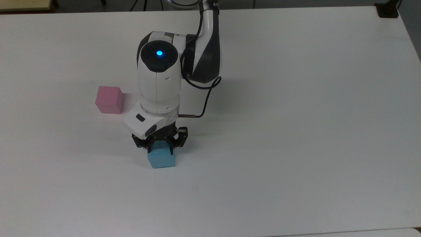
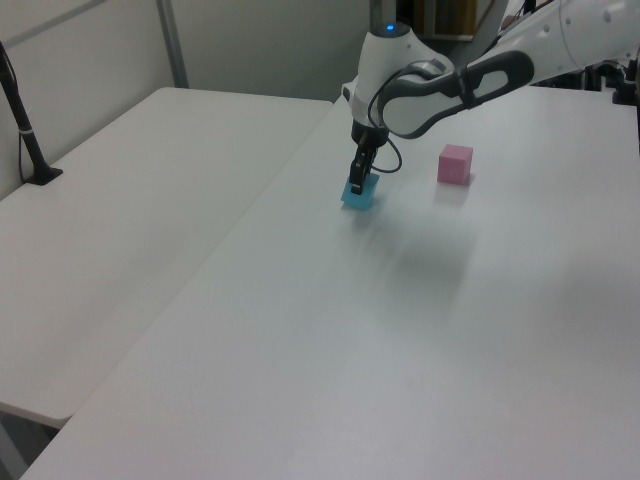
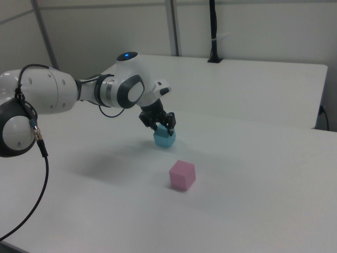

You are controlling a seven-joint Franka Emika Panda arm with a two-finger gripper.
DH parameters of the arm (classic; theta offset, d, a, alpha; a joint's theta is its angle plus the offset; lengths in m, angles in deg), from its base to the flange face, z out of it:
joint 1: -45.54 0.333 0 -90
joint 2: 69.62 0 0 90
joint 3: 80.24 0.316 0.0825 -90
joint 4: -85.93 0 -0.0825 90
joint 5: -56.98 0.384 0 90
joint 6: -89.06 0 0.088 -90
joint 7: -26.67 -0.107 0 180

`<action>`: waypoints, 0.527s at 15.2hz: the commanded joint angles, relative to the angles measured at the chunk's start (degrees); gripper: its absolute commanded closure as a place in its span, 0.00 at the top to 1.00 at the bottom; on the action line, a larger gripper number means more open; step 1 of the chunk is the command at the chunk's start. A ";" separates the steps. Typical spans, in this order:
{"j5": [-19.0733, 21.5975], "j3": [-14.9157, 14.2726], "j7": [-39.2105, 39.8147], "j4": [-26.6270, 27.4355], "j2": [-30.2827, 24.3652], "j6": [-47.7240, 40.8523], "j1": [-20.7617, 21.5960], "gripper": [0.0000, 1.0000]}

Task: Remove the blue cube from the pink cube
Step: 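Lift the blue cube off the pink cube and carry it aside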

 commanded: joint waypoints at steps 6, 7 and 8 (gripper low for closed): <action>0.57 -1.16 -3.46 -0.63 0.31 -0.93 0.84 1.00; 0.57 -1.16 -3.55 -0.63 -0.12 -1.11 0.84 1.00; 0.65 -1.16 -3.81 -0.54 -0.74 -1.28 0.84 1.00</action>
